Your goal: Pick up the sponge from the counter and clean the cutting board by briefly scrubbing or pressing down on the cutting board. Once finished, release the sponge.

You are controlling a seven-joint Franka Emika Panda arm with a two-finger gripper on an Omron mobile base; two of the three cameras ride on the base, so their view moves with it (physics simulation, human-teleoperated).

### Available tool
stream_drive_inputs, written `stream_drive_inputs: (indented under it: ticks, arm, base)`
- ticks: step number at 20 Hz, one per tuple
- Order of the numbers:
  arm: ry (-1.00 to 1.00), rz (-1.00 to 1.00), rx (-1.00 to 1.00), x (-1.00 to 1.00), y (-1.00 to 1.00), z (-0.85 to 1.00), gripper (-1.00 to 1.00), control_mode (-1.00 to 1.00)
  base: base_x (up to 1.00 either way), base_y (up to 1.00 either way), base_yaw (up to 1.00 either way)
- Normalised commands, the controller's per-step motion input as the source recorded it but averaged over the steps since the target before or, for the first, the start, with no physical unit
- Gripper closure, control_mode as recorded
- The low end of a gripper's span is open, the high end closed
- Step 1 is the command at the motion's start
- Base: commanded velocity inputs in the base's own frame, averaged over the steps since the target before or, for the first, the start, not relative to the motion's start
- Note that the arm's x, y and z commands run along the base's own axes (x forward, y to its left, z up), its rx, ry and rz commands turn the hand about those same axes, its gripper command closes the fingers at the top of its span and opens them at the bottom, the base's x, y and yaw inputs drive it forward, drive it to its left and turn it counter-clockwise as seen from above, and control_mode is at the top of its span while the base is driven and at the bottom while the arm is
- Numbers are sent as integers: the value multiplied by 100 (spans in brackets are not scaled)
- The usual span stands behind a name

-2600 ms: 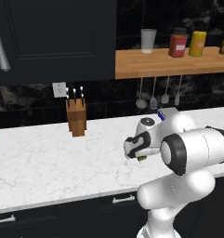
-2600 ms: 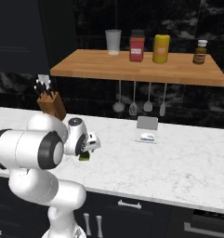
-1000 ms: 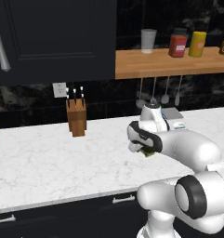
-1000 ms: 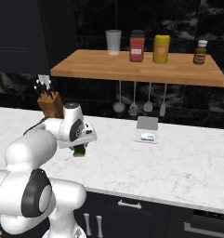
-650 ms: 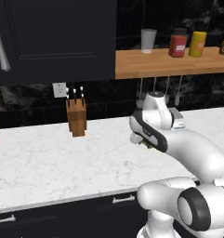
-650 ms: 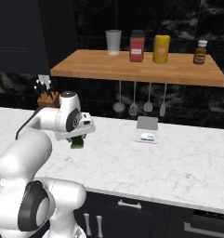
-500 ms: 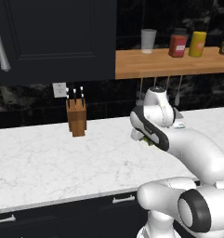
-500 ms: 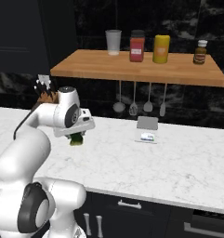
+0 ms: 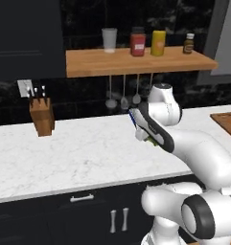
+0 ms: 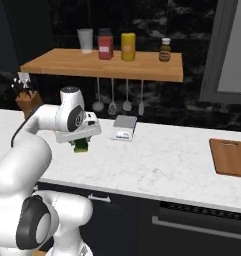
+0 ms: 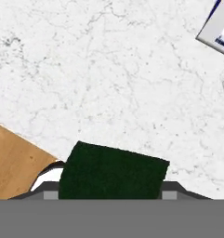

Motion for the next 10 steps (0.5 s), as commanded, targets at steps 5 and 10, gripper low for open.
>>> stream_drive_inputs:
  ticks: [5,10]
  arm:
    - [0,0,0,0,0,0,100,100]
    - [0,0,0,0,0,0,100,100]
  base:
    - [-26,-100,0]
    - [-2,-100,0]
